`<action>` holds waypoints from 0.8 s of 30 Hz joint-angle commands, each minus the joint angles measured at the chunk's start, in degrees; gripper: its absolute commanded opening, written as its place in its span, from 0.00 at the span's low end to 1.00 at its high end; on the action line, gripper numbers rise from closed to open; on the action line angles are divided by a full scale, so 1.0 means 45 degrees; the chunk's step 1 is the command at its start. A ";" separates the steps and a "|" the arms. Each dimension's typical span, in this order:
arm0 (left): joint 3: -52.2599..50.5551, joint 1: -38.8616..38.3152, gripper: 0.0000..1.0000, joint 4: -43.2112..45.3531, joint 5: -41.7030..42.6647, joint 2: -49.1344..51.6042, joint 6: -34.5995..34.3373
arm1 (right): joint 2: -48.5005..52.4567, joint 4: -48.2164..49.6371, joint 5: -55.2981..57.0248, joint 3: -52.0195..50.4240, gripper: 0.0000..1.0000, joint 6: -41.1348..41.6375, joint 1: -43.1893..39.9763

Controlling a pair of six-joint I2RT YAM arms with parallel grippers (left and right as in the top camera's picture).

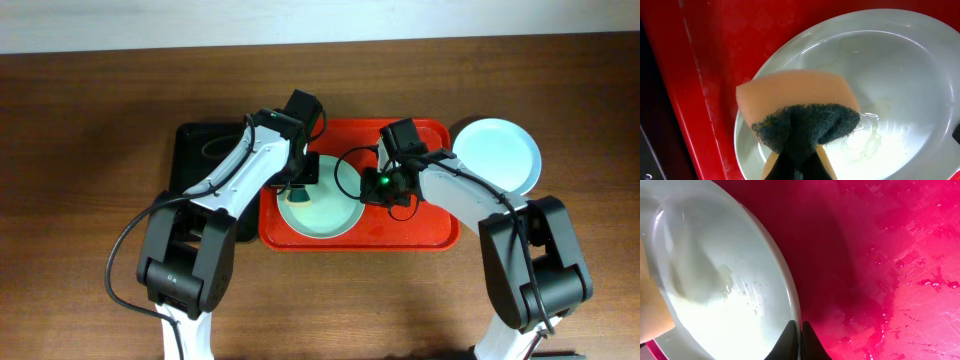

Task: Clean dirty plates on tray and stack at the side
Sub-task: 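Scrub the pale green plate with the sponge in the left gripper, then move the sponge with the left gripper back to the black tray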

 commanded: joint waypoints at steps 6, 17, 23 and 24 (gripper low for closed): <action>0.0151 0.0024 0.00 0.0563 0.0005 0.1472 0.0209 | 0.0058 0.0019 -0.0019 -0.0141 0.04 0.0058 0.0097; 0.0209 0.0015 0.00 0.2259 0.5649 0.1637 0.2778 | 0.0058 0.0015 -0.0024 -0.0141 0.04 0.0058 0.0092; 0.1375 0.0189 0.00 0.0398 0.1758 0.1039 0.2798 | 0.0058 0.0019 -0.0024 -0.0141 0.09 0.0058 0.0092; 0.1608 0.0296 0.00 0.0044 0.1311 0.0869 0.2798 | 0.0053 0.0019 -0.0024 -0.0141 0.14 0.0058 0.0097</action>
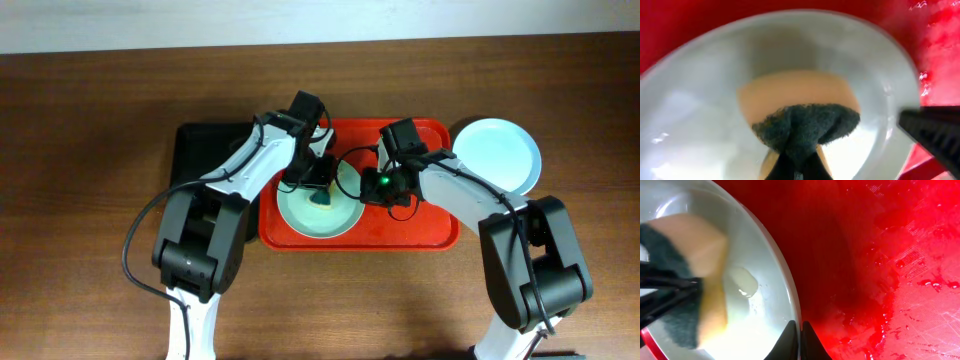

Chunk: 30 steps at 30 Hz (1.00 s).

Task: Clean dirty plates on tray and stack at the side
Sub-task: 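Move the sponge with the left gripper back to the black tray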

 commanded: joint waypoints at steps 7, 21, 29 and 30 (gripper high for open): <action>0.2166 0.1166 0.00 -0.2608 -0.4643 -0.1258 0.0355 | 0.0058 0.0010 -0.0019 -0.0141 0.27 0.0083 0.0092; 0.1851 0.3861 0.00 -0.3628 -0.4833 -0.1268 0.1200 | 0.0053 0.0010 -0.0019 -0.0141 0.34 0.0083 0.0097; 0.0233 0.4896 0.00 -0.2671 -0.4911 -0.1268 0.1758 | 0.0058 0.0010 -0.0019 -0.0141 0.38 0.0083 0.0092; -0.0049 0.5056 0.00 -0.2458 -0.4915 -0.1268 0.1753 | 0.0058 0.0010 -0.0019 -0.0141 0.38 0.0083 0.0092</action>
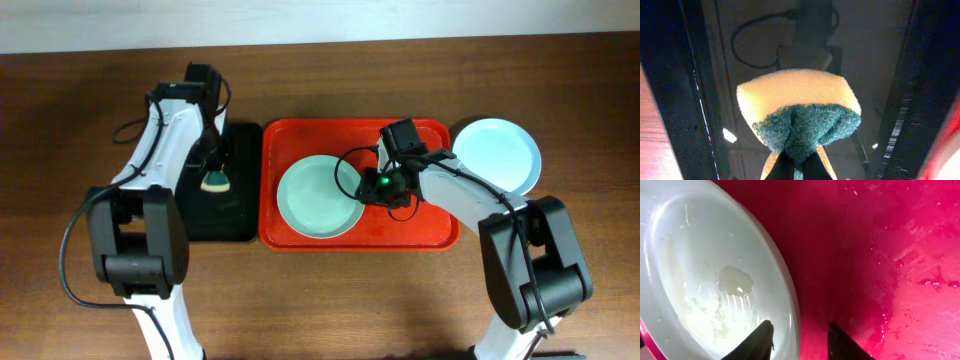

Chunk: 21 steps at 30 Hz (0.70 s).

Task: Clean dirty plates on tray and stack at the side
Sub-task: 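Move the sponge with the left gripper back to the black tray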

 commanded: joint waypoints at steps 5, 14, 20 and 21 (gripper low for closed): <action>-0.1739 0.0840 0.00 0.1248 0.0097 -0.0340 0.0423 | 0.0058 -0.0010 0.0248 -0.0117 0.47 0.0019 0.0092; -0.2186 0.0923 0.00 0.2074 0.0379 -0.0267 0.0364 | 0.0204 -0.0355 0.2132 -0.0214 0.37 0.0024 0.0097; -0.2186 0.0937 0.00 0.2171 0.0364 -0.0253 0.0039 | 0.0214 -0.0340 0.2127 -0.0214 0.22 0.0029 0.0238; -0.2186 0.0937 0.00 0.2195 0.0364 -0.0248 0.0044 | 0.0214 -0.0345 0.2132 -0.0214 0.21 0.0029 0.0321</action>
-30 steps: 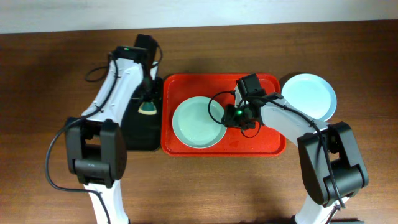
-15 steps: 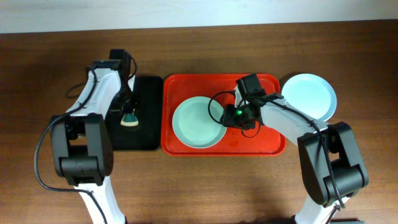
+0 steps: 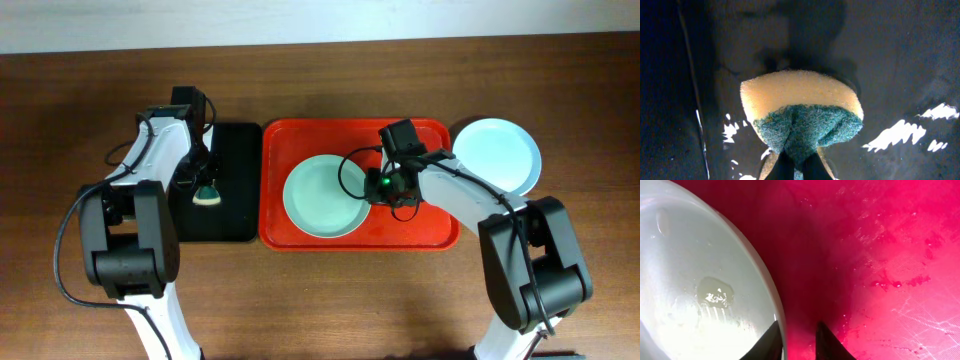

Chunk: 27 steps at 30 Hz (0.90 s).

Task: Clean dirty plates on tray and stack at the side
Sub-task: 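Move the sponge with the left gripper back to the black tray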

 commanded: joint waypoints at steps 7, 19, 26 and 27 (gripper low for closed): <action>-0.0155 0.0083 0.00 0.0155 0.0194 -0.0238 -0.0155 | 0.0228 -0.0092 0.0529 -0.0223 0.04 0.0073 0.0777; -0.0160 0.1039 0.00 -0.0039 0.1520 -0.0238 -0.2030 | 0.0228 -0.0087 0.0559 -0.0272 0.04 0.0073 0.0840; -0.0384 0.1200 0.00 0.0068 0.1141 -0.0238 -0.2030 | 0.0228 -0.0087 0.0539 -0.0267 0.14 0.0073 0.0840; -0.0403 0.1200 0.00 0.0078 0.1098 -0.0238 -0.2030 | 0.0228 -0.0092 0.0534 -0.0267 0.16 0.0073 0.0840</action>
